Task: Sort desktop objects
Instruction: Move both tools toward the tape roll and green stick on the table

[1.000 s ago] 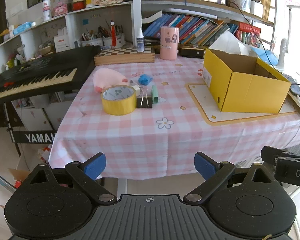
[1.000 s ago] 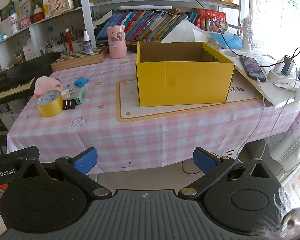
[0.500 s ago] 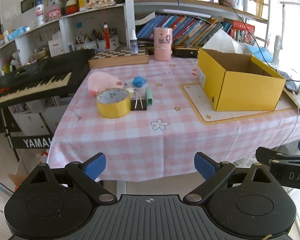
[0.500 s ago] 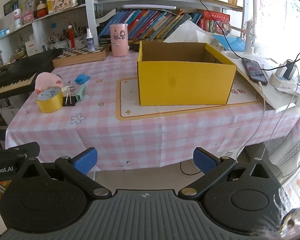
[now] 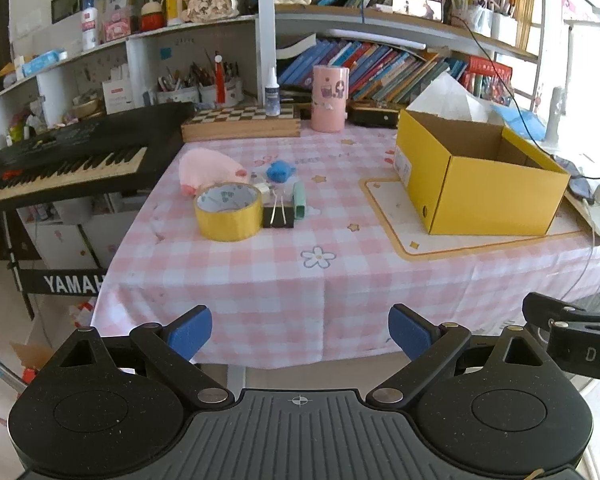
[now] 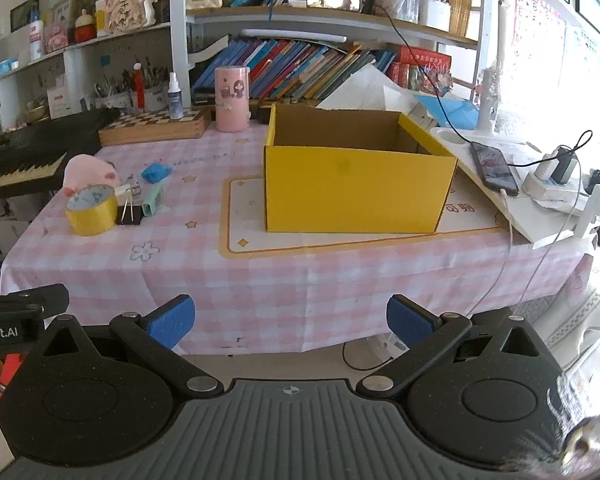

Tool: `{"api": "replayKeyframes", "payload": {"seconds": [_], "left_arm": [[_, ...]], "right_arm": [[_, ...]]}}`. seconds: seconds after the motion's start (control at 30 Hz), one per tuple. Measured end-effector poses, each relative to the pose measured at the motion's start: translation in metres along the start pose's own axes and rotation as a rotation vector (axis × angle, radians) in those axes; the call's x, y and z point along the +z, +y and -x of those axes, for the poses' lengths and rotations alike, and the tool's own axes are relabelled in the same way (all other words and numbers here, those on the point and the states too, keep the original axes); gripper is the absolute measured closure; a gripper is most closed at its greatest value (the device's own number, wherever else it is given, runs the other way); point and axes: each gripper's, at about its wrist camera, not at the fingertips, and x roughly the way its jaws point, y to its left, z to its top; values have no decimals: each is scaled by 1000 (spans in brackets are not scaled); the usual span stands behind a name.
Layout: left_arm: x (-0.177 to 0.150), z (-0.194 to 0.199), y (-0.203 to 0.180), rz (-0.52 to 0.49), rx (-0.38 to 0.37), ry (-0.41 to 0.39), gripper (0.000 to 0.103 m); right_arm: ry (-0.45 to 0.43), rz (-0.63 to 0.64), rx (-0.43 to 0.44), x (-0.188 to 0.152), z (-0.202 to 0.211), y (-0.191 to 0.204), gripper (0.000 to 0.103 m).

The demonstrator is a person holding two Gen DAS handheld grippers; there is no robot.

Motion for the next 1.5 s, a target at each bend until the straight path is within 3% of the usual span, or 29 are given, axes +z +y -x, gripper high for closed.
{"api": "replayKeyframes", "payload": {"seconds": [0.23, 0.47, 0.8, 1.5], "left_arm": [[-2, 1, 1, 3, -8, 1, 6], [-7, 6, -1, -46, -3, -33, 6], [-14, 5, 13, 0, -44, -19, 6], [4, -10, 25, -37, -67, -52, 6]], "right_arm": [[-37, 50, -13, -6, 7, 2, 0], [-92, 44, 28, -6, 14, 0, 0], [-58, 51, -52, -13, 16, 14, 0], [-59, 21, 2, 3, -3, 27, 7]]}}
